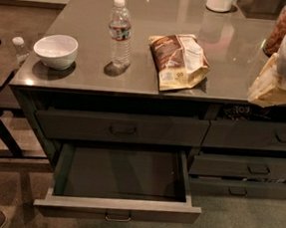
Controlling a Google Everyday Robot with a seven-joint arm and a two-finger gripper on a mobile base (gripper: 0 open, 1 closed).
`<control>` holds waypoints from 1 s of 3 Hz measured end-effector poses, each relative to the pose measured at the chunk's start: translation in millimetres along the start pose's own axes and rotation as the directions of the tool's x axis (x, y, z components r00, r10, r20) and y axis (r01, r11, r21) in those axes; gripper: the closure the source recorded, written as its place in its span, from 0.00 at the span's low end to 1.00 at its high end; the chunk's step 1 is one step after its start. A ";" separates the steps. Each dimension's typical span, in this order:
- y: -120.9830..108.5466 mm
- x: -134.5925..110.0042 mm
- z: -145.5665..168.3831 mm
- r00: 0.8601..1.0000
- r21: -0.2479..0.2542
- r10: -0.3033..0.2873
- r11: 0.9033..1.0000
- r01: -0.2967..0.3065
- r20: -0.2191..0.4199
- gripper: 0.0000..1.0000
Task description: Close middle drawer
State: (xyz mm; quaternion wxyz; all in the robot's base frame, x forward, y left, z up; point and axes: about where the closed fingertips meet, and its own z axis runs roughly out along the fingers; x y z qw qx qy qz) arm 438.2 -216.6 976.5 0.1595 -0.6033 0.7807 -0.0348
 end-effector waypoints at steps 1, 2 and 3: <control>-4.0 0.6 -4.8 1.000 0.034 0.007 0.999 -0.007 -0.011 1.00; 9.4 21.0 7.6 0.998 0.061 0.036 0.998 -0.033 -0.055 1.00; 52.9 65.1 72.1 0.985 -0.050 0.106 0.992 -0.114 -0.133 1.00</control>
Offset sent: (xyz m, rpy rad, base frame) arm -0.0402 -0.0420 -0.0801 -0.1249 0.0452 -0.1227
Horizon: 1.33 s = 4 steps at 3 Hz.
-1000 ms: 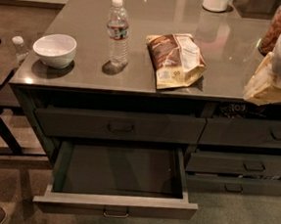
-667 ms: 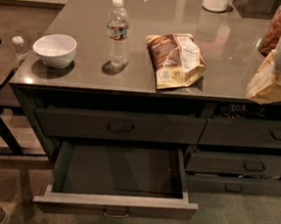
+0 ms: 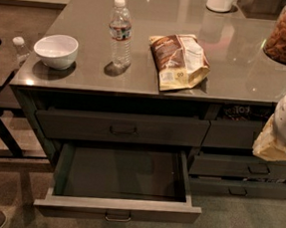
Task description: Close middle drawer
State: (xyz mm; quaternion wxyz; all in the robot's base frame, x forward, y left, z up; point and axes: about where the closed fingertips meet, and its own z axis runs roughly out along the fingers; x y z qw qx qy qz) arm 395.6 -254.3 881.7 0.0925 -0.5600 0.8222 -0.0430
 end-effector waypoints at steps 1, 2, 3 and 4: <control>0.1 0.0 0.1 1.000 0.000 0.000 1.000 0.000 0.000 1.00; 17.2 4.3 27.2 1.000 -0.061 0.023 0.998 -0.022 0.007 1.00; 39.7 13.9 73.4 0.998 -0.137 0.068 0.988 -0.067 0.000 1.00; 60.0 22.6 117.4 0.995 -0.216 0.100 0.971 -0.101 -0.017 1.00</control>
Offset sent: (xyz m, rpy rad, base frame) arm -0.0304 0.0082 -0.0796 0.0891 0.1498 -0.0379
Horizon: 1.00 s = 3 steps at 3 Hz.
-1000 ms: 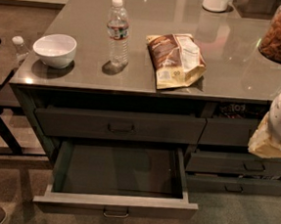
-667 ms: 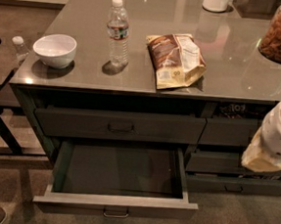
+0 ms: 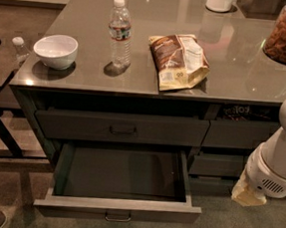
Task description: Close middle drawer
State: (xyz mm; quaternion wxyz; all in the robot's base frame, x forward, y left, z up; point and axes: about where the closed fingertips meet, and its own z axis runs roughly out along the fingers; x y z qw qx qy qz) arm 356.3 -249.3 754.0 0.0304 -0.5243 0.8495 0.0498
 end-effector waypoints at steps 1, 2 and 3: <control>0.0 0.0 0.0 1.000 0.000 0.000 1.000 0.000 0.000 1.00; 5.5 1.2 19.9 1.000 -0.030 -0.006 1.000 0.006 0.018 1.00; 16.3 0.9 72.3 1.000 -0.110 0.012 0.994 -0.009 0.029 1.00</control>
Offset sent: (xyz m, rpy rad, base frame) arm -0.0118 0.0091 -0.0490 0.0752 0.0462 0.0202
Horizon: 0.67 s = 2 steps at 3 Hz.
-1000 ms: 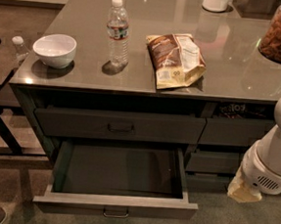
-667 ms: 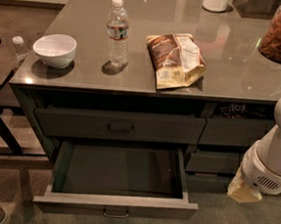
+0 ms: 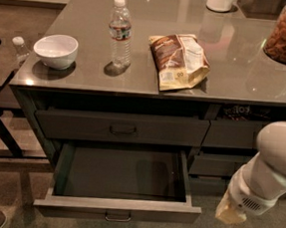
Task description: Close middle drawer
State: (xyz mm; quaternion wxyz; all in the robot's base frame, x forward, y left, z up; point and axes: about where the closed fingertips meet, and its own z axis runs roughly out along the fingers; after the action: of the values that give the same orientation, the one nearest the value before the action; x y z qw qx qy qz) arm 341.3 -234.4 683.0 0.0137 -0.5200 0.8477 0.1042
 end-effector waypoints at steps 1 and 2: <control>11.3 -1.2 67.2 1.000 -0.122 0.012 0.992 -0.013 -0.010 1.00; 11.3 -1.2 67.1 1.000 -0.122 0.012 0.992 -0.013 -0.010 1.00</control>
Offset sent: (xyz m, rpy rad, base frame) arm -0.0114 0.0164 -0.0506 0.0366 0.0880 0.0053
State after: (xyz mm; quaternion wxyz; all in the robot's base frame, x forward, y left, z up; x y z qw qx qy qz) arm 326.1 -215.6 619.3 -0.0226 -0.5151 0.8430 0.1535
